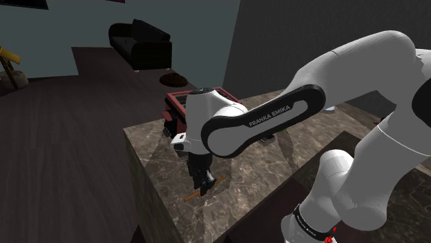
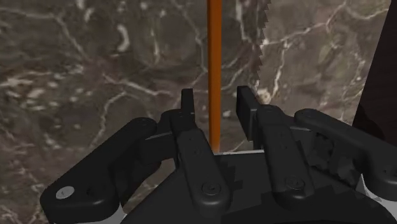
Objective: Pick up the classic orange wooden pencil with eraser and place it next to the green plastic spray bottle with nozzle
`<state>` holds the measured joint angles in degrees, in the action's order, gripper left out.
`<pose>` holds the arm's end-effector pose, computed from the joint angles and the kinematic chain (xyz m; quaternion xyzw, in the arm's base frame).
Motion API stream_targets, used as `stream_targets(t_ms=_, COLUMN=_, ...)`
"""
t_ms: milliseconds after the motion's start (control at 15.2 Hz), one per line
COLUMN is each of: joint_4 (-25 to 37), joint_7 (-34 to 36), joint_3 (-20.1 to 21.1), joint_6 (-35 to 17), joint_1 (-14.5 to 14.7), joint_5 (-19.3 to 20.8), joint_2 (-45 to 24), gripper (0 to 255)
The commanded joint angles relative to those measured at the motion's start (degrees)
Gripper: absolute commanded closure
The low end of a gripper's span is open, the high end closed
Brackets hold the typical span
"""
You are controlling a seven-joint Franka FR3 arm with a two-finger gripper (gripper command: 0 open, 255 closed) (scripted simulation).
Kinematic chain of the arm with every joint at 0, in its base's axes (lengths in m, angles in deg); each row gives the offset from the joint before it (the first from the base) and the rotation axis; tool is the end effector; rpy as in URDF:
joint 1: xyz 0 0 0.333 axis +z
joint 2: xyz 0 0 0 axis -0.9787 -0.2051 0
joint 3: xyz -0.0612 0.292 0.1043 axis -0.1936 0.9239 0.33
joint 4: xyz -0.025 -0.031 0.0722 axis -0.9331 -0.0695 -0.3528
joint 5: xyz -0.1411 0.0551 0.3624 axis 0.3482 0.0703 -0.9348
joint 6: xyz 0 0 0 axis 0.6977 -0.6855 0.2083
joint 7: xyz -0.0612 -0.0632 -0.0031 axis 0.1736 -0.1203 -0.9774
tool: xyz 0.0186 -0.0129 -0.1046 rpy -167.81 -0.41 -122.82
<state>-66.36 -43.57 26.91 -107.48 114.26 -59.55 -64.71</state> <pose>0.3396 0.3076 0.3391 -0.7106 -0.6940 0.0736 0.0892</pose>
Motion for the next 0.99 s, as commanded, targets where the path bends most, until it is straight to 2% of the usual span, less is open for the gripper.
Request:
stream_targets(t_ms=0, joint_4=0.00, joint_7=0.00, joint_3=0.00, joint_6=0.00, joint_1=0.00, joint_5=0.00, joint_2=0.00, gripper=255)
stream_targets(t_ms=462, joint_4=-0.01, joint_7=0.00, joint_3=0.00, joint_6=-0.02, joint_1=0.00, joint_5=0.00, joint_2=0.00, gripper=255)
stream_targets(t_ms=924, joint_4=2.48, joint_7=0.87, joint_3=-0.17, joint_6=5.62, joint_1=-0.14, joint_5=0.46, joint_2=3.19, gripper=255)
